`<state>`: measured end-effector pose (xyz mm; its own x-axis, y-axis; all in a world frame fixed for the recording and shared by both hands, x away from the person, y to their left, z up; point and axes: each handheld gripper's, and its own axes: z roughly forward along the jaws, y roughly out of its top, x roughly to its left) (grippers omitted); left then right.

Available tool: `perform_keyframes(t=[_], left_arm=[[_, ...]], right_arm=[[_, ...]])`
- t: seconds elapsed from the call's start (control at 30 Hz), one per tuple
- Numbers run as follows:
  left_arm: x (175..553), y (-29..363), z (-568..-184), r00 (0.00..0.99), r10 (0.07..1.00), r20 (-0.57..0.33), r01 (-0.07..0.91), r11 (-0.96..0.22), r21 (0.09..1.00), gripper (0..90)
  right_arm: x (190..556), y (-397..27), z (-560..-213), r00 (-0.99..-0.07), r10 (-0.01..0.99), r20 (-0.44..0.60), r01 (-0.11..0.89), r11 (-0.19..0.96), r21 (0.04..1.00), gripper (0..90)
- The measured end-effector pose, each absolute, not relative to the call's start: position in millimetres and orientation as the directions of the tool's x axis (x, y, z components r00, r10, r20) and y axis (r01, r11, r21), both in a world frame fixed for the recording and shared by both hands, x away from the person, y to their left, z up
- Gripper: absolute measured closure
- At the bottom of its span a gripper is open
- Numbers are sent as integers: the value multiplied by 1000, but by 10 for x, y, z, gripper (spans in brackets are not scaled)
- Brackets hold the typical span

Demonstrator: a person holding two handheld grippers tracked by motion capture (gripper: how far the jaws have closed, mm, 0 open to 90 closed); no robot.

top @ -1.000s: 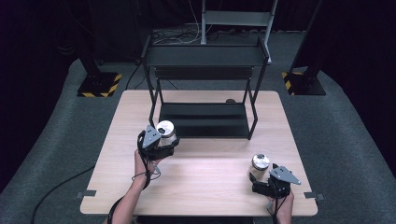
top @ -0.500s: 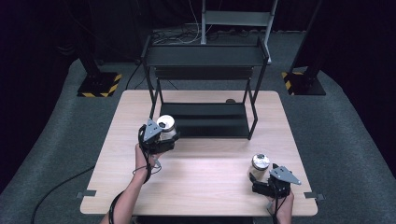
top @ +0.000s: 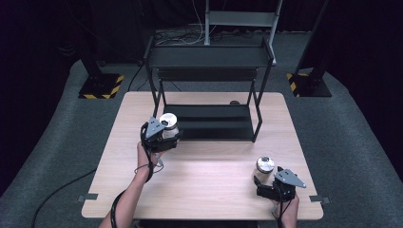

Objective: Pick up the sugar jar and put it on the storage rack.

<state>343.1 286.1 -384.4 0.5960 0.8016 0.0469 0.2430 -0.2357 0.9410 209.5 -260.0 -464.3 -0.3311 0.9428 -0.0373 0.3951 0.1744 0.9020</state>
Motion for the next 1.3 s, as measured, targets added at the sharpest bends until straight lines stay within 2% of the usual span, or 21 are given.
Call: perform_keyframes(t=[1.3], left_arm=[[3650,2807,-3579,587,806,82,217,-254,943,301]], right_arm=[[2104,-2604,-4638,-333,942,-34,399,174,900,4]])
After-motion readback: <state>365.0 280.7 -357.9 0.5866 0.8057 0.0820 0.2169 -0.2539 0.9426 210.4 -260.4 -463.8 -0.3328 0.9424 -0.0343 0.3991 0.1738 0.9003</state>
